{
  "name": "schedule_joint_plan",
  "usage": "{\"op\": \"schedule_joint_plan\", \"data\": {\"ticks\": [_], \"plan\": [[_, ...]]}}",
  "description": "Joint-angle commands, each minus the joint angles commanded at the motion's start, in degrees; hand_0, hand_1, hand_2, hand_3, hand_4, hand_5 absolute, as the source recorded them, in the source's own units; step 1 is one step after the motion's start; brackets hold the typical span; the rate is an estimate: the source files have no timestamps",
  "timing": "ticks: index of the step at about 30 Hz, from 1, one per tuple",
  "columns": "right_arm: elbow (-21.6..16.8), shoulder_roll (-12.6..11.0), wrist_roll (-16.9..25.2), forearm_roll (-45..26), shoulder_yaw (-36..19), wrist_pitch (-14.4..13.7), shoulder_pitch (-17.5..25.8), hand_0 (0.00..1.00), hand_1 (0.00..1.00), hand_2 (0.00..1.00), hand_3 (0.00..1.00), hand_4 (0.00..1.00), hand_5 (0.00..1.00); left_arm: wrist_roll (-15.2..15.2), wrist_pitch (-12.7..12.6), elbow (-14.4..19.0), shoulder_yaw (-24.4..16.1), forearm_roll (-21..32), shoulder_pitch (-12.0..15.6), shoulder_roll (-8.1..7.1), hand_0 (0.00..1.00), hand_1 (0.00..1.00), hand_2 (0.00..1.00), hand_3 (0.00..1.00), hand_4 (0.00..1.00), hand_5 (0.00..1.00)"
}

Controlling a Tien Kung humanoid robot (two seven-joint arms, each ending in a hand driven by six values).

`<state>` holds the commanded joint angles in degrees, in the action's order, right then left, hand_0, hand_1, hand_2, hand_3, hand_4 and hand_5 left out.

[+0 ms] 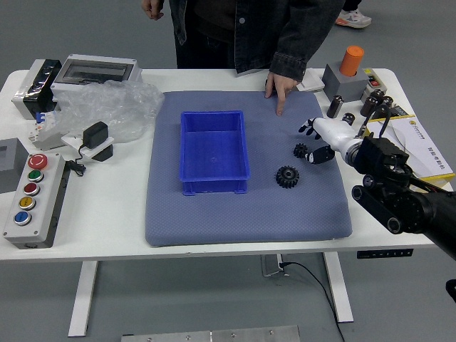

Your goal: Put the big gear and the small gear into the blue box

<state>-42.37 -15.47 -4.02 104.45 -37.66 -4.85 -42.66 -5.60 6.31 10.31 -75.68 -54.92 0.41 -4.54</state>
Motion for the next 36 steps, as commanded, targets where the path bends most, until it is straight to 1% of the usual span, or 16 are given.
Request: {"op": "schedule_joint_plan", "data": {"ticks": [14,15,26,27,32,33,36], "plan": [[0.87,1.46,-0.45,-0.71,0.14,0.28,-0.26,0.730,0.639,0.712,0.732,0.694,0.105,0.05,0.01,0.00,0.03,0.03,0.03,0.01,0.849,0.799,0.799,0.843,0.583,0.063],[0.90,1.55,-0.48,-0.74,0.16,0.28,-0.24,0.725,0.637,0.704,0.716,0.687,0.125,0.06,0.02,0.00,0.04,0.03,0.02,0.01,0.849,0.798,0.799,0.843,0.583,0.063],[1.56,1.94,-0.61,-1.32,0.35,0.30,0.03,0.723,0.635,0.701,0.706,0.679,0.137,0.03,0.00,0.00,0.29,0.27,0.10,0.03,0.849,0.798,0.799,0.843,0.583,0.063],[1.63,1.94,-0.61,-1.39,0.37,0.32,0.05,0.694,0.623,0.680,0.668,0.650,0.167,0.04,0.00,0.00,0.30,0.26,0.10,0.04,0.849,0.798,0.799,0.843,0.583,0.063],[1.98,2.02,-0.56,-1.83,0.46,0.29,0.15,0.694,0.623,0.680,0.668,0.650,0.167,0.05,0.01,0.00,0.31,0.25,0.11,0.08,0.849,0.798,0.799,0.843,0.583,0.063],[2.08,2.04,-0.48,-1.97,0.46,0.17,0.17,0.701,0.563,0.600,0.608,0.630,0.195,0.05,0.01,0.00,0.32,0.26,0.12,0.09,0.849,0.798,0.799,0.843,0.583,0.063],[2.33,2.08,-0.19,-2.27,0.41,-0.23,0.18,0.701,0.563,0.600,0.608,0.630,0.195,0.05,0.01,0.00,0.35,0.28,0.15,0.09,0.849,0.798,0.799,0.843,0.583,0.063]]}}
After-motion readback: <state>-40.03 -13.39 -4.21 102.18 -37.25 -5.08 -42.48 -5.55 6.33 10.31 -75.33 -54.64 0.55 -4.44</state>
